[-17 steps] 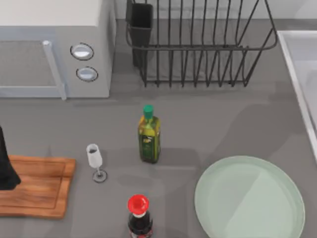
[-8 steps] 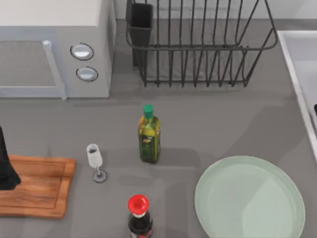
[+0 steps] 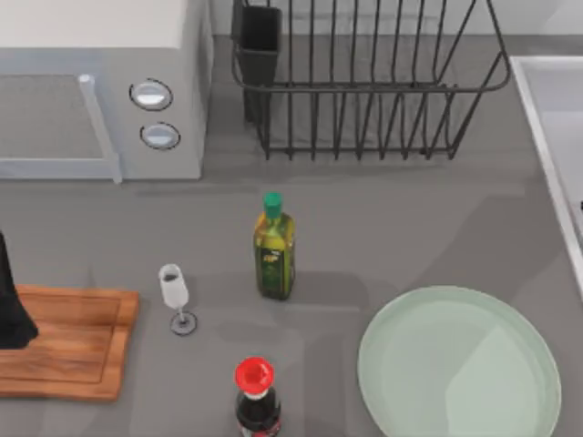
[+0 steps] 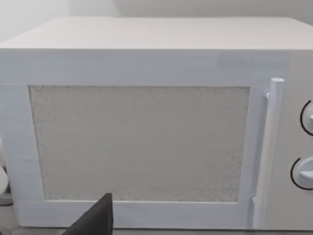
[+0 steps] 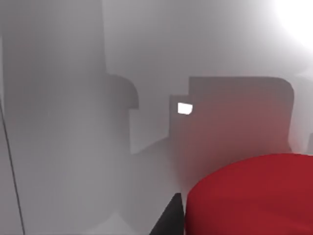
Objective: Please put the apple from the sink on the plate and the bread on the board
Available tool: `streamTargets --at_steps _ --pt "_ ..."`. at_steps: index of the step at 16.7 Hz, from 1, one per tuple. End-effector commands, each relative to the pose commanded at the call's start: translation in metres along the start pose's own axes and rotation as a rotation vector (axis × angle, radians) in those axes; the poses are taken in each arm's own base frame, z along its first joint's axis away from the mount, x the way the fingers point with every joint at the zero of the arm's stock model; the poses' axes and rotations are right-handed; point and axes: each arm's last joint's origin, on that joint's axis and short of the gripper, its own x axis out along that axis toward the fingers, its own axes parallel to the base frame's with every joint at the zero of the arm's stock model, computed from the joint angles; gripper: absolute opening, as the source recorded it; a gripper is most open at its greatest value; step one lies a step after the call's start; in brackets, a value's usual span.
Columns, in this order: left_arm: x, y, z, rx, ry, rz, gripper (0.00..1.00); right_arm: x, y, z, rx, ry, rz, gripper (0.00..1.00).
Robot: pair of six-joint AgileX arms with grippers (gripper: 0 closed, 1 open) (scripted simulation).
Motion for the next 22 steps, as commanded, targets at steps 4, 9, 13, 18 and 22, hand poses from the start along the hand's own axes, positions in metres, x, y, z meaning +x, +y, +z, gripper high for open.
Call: streamTargets --at_steps 4,9,13,18,22 --pt "0.000 0.000 0.000 0.000 0.000 0.000 1.00 0.000 0.000 0.000 0.000 0.000 0.000 0.00" --pt "0.000 0.000 0.000 0.000 0.000 0.000 1.00 0.000 0.000 0.000 0.000 0.000 0.000 0.00" --pt "0.000 0.000 0.000 0.000 0.000 0.000 1.00 -0.003 0.000 0.001 0.000 -0.005 -0.001 0.00" --pt "0.000 0.000 0.000 0.000 0.000 0.000 1.00 -0.049 0.000 0.004 0.000 0.000 -0.001 0.00" --pt "0.000 0.000 0.000 0.000 0.000 0.000 1.00 -0.095 0.000 0.001 0.000 0.001 0.000 0.00"
